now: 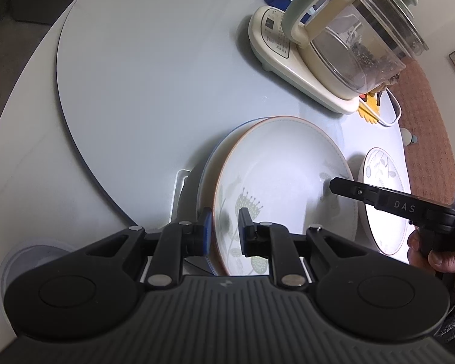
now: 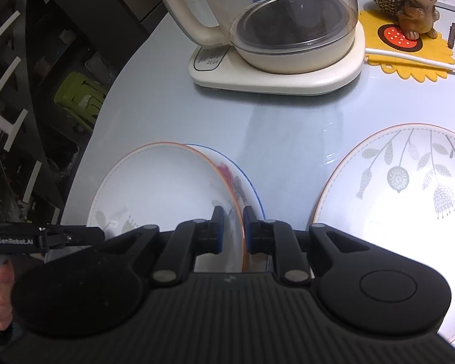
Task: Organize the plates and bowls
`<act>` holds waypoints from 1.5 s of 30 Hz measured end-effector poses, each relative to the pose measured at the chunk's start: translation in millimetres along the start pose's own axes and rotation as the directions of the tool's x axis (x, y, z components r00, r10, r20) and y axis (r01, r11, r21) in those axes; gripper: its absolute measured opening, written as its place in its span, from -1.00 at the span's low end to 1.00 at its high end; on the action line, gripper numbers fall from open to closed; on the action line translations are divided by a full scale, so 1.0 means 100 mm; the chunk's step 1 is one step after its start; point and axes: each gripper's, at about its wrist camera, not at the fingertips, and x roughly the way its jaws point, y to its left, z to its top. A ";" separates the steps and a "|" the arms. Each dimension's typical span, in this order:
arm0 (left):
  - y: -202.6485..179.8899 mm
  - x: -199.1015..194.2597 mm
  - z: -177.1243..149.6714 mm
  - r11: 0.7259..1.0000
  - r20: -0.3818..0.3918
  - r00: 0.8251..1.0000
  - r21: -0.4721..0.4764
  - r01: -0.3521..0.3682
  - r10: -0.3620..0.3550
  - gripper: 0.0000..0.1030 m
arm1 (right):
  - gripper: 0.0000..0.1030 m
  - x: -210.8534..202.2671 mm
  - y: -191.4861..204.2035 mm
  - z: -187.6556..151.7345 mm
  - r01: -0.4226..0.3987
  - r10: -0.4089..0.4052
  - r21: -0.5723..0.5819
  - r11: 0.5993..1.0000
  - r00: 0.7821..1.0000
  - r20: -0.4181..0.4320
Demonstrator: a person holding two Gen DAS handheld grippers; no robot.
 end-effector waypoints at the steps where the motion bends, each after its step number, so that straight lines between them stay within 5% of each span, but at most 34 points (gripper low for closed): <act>1: 0.00 0.00 0.00 1.000 0.001 1.000 -0.001 0.000 0.000 -0.63 | -0.67 0.00 0.00 0.00 -0.001 0.001 0.001 1.000 1.000 0.000; 28: -0.01 -0.37 0.00 0.998 0.067 0.998 -0.053 -0.014 0.018 -0.54 | -0.69 0.07 0.15 -0.01 0.076 -0.077 -0.033 0.997 0.997 -0.027; 45: -0.34 -1.23 -0.25 0.999 0.230 0.973 0.026 -0.044 0.037 -0.54 | -0.69 -0.76 0.68 -0.02 0.162 -0.149 -0.059 0.985 0.972 0.180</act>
